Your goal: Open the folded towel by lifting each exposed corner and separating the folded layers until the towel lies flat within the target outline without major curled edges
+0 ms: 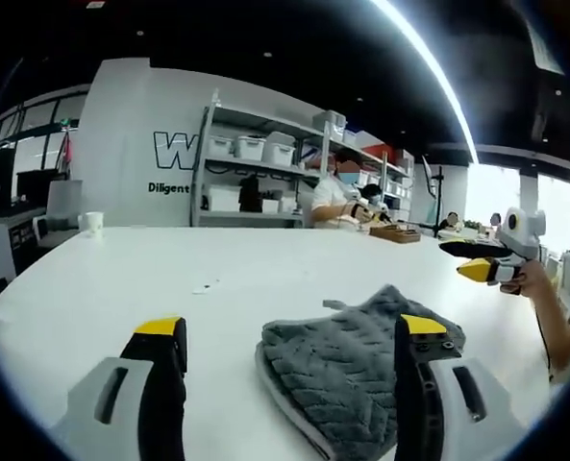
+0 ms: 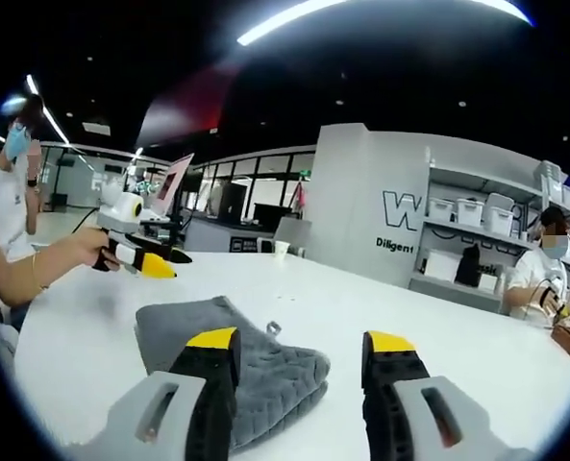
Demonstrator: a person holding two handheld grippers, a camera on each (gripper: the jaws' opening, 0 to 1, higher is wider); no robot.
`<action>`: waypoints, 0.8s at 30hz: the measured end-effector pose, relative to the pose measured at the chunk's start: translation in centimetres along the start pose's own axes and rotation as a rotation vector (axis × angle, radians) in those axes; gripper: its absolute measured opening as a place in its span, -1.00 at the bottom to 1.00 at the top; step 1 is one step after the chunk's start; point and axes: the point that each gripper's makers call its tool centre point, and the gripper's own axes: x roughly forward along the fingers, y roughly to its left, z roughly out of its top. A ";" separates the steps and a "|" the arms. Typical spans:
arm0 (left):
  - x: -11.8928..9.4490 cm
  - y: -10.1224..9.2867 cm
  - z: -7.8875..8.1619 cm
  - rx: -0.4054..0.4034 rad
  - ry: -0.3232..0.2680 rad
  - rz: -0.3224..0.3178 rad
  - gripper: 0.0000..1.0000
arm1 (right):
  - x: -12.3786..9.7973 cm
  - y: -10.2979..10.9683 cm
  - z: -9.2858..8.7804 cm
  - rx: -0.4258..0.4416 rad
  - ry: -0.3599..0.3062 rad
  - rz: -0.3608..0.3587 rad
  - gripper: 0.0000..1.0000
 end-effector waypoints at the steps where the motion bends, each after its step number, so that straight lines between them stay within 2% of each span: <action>1: 0.2 0.1 0.1 0.000 -0.001 0.002 0.74 | 0.2 0.0 -0.1 0.000 0.000 0.000 -0.05; 5: 1.1 0.6 0.0 -0.002 0.001 0.004 0.73 | 1.1 -0.3 -1.0 0.010 0.009 -0.001 -0.07; 9: 1.5 0.6 -0.9 0.005 0.015 -0.002 0.72 | 1.7 -0.5 -2.7 0.028 0.032 -0.006 -0.11; 11: 1.5 0.5 -1.7 0.014 0.036 -0.008 0.71 | 1.9 -0.1 -3.9 0.043 0.077 0.010 -0.12; 14: 1.7 0.9 -2.6 0.011 0.049 -0.002 0.71 | 2.2 0.0 -4.0 0.032 0.061 0.009 -0.14; 17: 1.9 0.9 -3.2 -0.002 0.062 -0.011 0.70 | 2.6 0.2 -4.5 0.044 0.077 0.014 -0.16; 19: 2.1 1.1 -4.2 -0.027 0.086 -0.011 0.70 | 2.9 0.6 -4.8 0.042 0.083 0.017 -0.18; 24: 2.5 1.7 -5.2 -0.077 0.097 -0.006 0.67 | 3.5 1.2 -5.6 0.031 0.107 0.027 -0.21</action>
